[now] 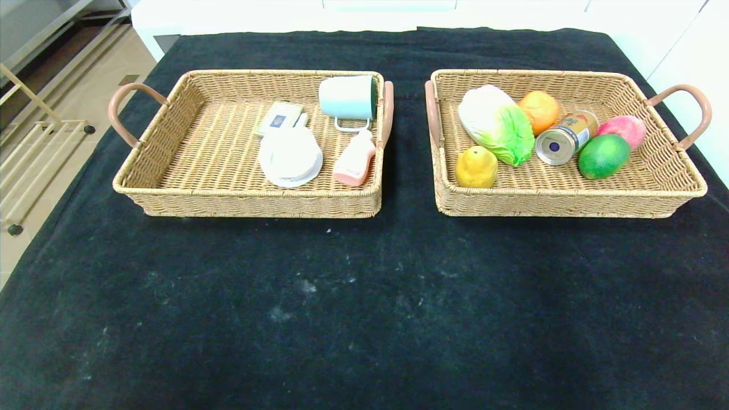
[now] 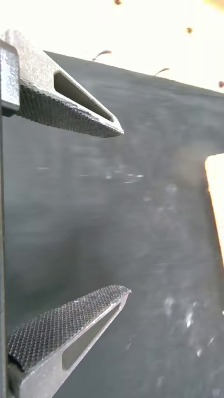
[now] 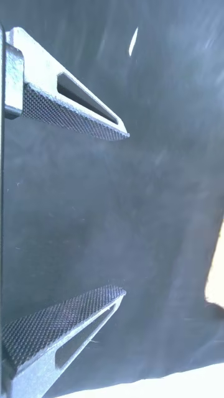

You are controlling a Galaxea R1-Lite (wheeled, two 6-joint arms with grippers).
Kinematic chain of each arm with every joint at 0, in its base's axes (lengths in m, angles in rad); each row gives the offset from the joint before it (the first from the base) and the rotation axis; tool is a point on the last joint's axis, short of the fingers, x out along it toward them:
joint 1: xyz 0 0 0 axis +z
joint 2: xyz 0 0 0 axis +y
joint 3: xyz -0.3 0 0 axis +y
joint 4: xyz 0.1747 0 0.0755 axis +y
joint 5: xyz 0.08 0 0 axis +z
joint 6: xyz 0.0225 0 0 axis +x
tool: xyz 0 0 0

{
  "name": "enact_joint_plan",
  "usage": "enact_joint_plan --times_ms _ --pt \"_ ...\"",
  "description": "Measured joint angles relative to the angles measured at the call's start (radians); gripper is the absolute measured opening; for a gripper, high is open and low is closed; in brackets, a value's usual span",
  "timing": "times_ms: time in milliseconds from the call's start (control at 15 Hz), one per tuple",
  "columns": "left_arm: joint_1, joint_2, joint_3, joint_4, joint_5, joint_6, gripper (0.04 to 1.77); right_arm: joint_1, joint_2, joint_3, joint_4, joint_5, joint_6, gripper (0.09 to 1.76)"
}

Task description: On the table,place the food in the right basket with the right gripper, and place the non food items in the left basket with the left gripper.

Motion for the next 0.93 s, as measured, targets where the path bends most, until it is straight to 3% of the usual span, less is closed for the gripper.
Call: enact_joint_plan --times_ms 133,333,467,667,933 --pt "0.0 -0.002 0.16 -0.158 -0.001 0.039 1.72 0.0 -0.012 0.094 -0.06 -0.059 0.048 1.7" --pt "0.0 -0.004 0.289 -0.209 -0.051 0.061 1.72 0.001 -0.019 0.149 -0.1 -0.131 0.092 1.7" --pt "0.0 -0.005 0.315 -0.209 -0.087 0.058 1.72 0.0 -0.019 0.162 -0.112 -0.143 0.112 1.7" --pt "0.0 -0.005 0.326 -0.189 -0.087 0.032 1.72 -0.001 -0.019 0.175 -0.116 -0.137 0.112 1.7" --pt "0.0 -0.005 0.33 -0.185 -0.059 -0.094 1.72 0.0 -0.019 0.186 -0.111 -0.134 0.116 1.7"
